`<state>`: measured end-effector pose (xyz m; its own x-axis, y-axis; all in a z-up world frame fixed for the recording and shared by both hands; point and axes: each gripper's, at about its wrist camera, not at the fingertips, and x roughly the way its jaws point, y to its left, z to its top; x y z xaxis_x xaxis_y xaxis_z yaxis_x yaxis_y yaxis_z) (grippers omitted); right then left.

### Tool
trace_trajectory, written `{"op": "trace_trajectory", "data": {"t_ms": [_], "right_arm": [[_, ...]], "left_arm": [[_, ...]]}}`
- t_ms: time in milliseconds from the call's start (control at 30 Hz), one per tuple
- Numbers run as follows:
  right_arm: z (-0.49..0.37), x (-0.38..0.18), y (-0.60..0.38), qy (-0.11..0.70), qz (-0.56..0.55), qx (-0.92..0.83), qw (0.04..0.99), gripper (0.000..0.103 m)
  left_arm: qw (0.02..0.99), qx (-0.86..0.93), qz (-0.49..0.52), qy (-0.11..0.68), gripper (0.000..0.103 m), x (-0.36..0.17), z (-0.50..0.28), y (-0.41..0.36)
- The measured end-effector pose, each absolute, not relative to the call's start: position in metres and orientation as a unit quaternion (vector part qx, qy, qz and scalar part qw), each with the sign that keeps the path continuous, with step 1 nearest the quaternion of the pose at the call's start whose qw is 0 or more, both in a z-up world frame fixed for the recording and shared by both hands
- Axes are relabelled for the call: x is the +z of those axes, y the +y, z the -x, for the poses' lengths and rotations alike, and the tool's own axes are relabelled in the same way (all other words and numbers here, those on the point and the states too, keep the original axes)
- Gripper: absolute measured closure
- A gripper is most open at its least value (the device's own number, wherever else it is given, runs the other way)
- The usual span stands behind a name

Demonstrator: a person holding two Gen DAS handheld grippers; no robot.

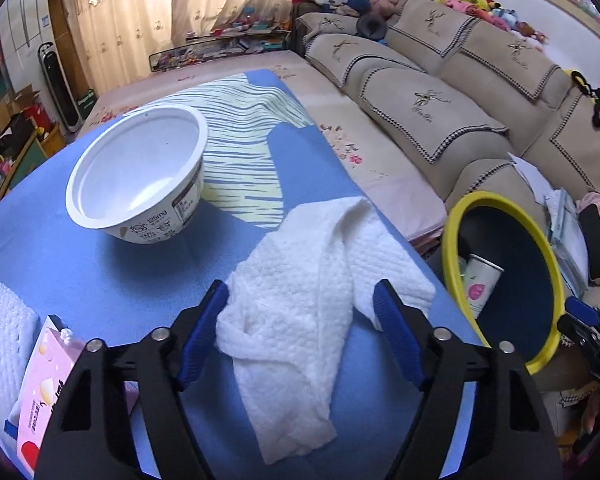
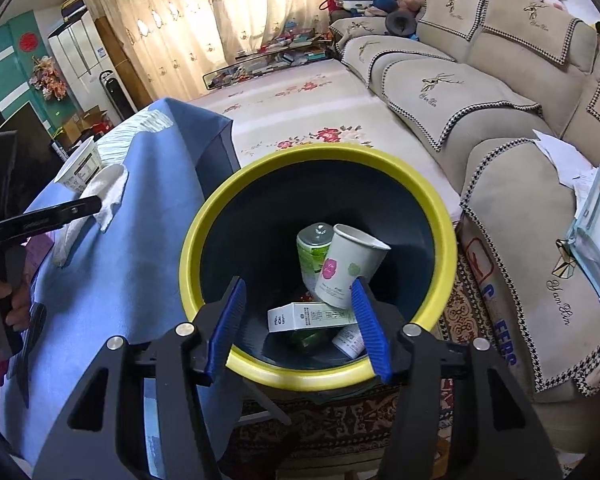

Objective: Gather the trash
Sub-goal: 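Grasp the white tissue with the left gripper, then carry the tissue over the bin and open the left gripper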

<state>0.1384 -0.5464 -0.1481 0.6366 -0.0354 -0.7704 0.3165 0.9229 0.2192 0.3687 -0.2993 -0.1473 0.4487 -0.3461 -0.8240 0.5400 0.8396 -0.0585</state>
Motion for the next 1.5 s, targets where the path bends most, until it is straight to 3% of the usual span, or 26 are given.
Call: {"op": "trace_trajectory", "data": {"t_ms": [100, 167, 267, 333, 667, 933, 1333, 1500], "right_arm": [[-0.138, -0.149, -0.546, 0.414, -0.171, -0.095, 0.889, 0.05], [-0.137, -0.149, -0.545, 0.414, -0.173, -0.094, 0.889, 0.05], [-0.133, -0.146, -0.545, 0.411, -0.173, -0.095, 0.89, 0.05], [-0.131, -0.145, -0.544, 0.409, -0.173, -0.095, 0.891, 0.05], [-0.099, -0.14, -0.54, 0.405, -0.173, -0.103, 0.892, 0.05], [-0.064, -0.142, -0.549, 0.4, -0.184, -0.12, 0.89, 0.05], [-0.027, -0.145, -0.595, 0.385, -0.207, -0.167, 0.884, 0.044], [-0.024, -0.16, -0.61, 0.395, -0.224, -0.173, 0.874, 0.042]], "left_arm": [[0.848, -0.253, -0.11, 0.453, 0.046, -0.147, -0.372, -0.298], [0.848, -0.251, -0.103, 0.455, 0.066, -0.145, -0.374, -0.294], [0.847, -0.255, -0.089, 0.459, 0.082, -0.14, -0.372, -0.286], [0.851, -0.254, -0.086, 0.452, 0.086, -0.133, -0.367, -0.279], [0.87, -0.286, -0.104, 0.389, 0.088, -0.058, -0.295, -0.262], [0.851, -0.355, -0.121, 0.368, 0.088, -0.02, -0.242, -0.3], [0.812, -0.399, -0.154, 0.398, 0.086, -0.059, -0.239, -0.417], [0.804, -0.393, -0.163, 0.415, 0.077, -0.086, -0.254, -0.45]]}}
